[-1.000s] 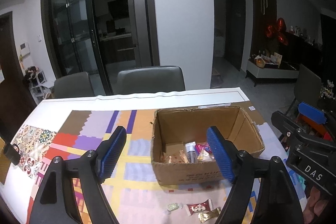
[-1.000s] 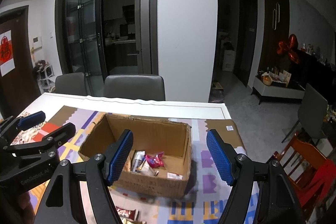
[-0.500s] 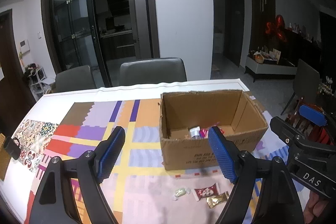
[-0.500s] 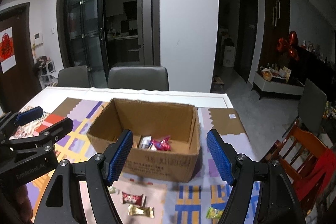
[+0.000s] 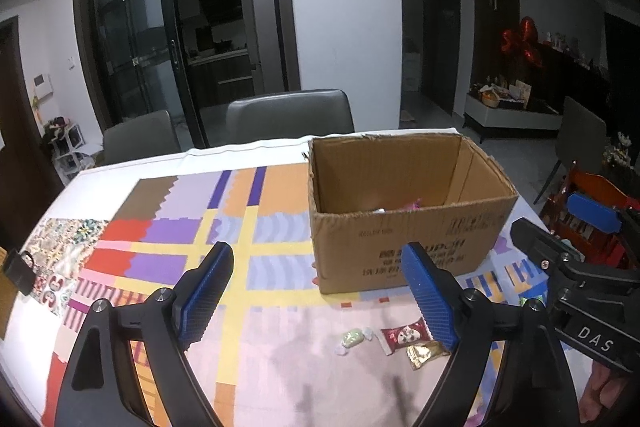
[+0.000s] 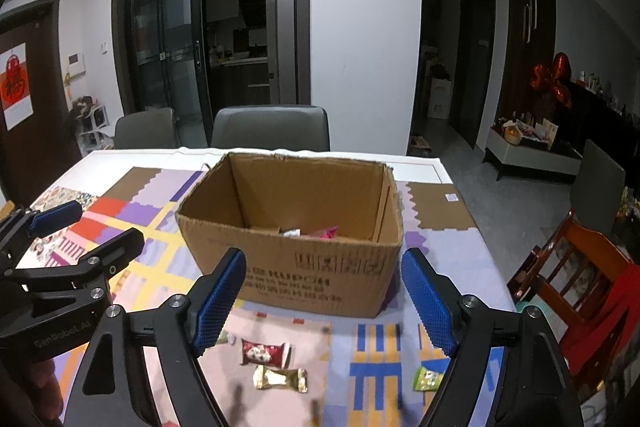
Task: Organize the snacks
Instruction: 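Move both open tools back from the box toward the remaining candies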
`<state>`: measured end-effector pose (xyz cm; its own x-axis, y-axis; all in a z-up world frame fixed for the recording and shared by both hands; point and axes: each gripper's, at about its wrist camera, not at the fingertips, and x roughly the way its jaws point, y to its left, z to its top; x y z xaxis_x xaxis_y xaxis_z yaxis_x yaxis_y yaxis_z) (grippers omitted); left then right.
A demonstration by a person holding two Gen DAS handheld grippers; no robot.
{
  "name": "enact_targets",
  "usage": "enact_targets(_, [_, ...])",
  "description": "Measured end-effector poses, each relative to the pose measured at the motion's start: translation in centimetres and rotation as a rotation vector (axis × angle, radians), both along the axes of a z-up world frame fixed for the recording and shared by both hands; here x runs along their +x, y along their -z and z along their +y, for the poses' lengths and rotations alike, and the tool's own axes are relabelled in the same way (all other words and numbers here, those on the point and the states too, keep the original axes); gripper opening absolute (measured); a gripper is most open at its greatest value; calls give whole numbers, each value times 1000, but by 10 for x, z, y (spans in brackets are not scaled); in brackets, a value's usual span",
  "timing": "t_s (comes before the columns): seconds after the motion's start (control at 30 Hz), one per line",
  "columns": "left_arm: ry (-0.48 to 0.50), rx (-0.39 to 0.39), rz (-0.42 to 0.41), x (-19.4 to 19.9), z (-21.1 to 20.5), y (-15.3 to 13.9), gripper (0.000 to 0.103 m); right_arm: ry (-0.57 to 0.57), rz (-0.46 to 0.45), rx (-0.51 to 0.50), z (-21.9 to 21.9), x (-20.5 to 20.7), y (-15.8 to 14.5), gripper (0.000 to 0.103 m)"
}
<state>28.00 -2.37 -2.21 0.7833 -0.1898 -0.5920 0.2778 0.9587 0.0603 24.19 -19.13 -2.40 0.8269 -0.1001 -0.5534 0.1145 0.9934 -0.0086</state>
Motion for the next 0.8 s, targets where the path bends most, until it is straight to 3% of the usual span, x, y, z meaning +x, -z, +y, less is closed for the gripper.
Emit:
enact_targets(0.3, [33,7,27,-4,5,26,87,0,37,3,9,-6,24,81])
enact_targets(0.8, [111,88,30,-7,8,66,87,21,110,21,15,-7,64,81])
